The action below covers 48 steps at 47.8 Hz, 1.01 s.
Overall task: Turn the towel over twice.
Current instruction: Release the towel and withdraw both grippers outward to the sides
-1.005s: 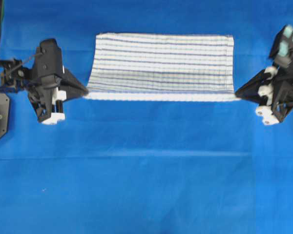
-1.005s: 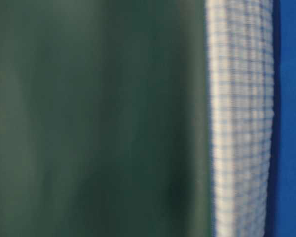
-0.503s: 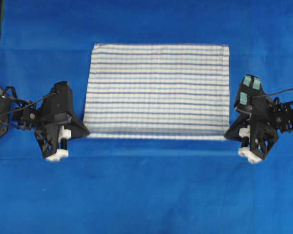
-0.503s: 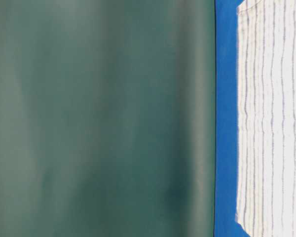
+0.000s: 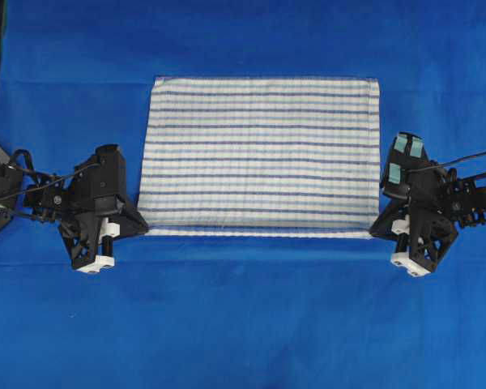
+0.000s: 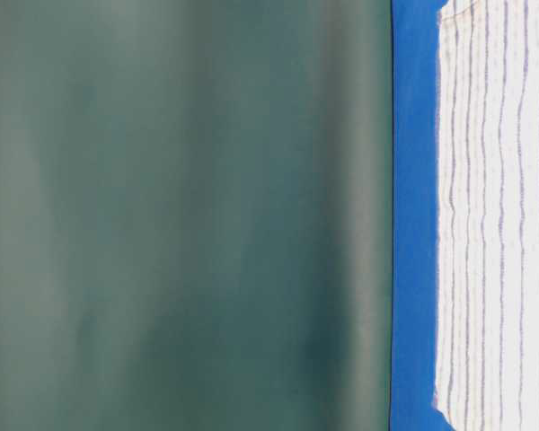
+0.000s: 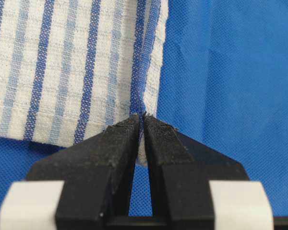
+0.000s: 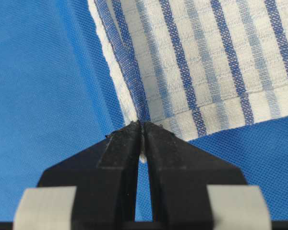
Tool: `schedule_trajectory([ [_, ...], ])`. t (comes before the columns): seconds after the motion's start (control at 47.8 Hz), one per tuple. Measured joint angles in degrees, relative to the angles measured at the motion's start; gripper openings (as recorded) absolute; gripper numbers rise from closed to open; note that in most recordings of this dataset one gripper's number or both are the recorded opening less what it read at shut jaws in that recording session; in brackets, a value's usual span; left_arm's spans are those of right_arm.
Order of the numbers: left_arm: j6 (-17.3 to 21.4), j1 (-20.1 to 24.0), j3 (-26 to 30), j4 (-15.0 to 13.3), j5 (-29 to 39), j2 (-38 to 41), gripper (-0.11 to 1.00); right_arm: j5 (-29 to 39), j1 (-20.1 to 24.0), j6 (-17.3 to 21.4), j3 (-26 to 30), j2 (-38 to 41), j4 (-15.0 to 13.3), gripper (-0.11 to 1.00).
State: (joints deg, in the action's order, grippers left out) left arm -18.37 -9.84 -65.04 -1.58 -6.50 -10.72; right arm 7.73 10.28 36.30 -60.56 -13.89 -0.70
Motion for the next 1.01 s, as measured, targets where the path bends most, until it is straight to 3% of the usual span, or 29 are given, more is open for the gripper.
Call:
schedule_trajectory([
  [0.063, 0.2, 0.3, 0.0, 0.0, 0.0, -0.1, 0.22, 0.0, 0.0, 0.0, 0.2, 0.0, -0.1, 0.13],
  [0.168, 0.4, 0.4, 0.2, 0.0, 0.1, -0.8, 0.55, 0.2, 0.0, -1.0, 0.7, -0.3, -0.2, 0.45],
  [0.251, 1.2, 0.5, 0.5, 0.0, 0.6, -2.4, 0.77, 0.8, 0.0, -1.4, 1.2, -1.5, -1.9, 0.65],
  [0.293, 1.9, 0.6, 0.7, 0.0, 0.9, -3.9, 0.82, 1.1, 0.0, -1.3, 1.5, -2.6, -3.5, 0.68],
  [0.398, 5.0, 1.2, 1.0, 0.0, 1.6, -8.1, 0.81, 1.5, -0.2, -1.4, 2.1, -6.6, -8.3, 0.62],
  [0.482, 8.3, 2.1, 0.9, 0.0, 1.8, -12.2, 0.80, 1.7, -1.3, -1.6, 2.3, -10.4, -12.0, 0.63],
  [0.712, 16.8, 6.9, -1.3, 0.0, 1.5, -24.6, 0.80, 1.7, -7.6, -1.5, 1.3, -22.0, -21.7, 0.63],
  [1.005, 22.1, 13.3, -6.9, 0.0, 1.5, -41.0, 0.79, -0.3, -14.8, -1.7, -2.5, -35.6, -33.6, 0.63],
])
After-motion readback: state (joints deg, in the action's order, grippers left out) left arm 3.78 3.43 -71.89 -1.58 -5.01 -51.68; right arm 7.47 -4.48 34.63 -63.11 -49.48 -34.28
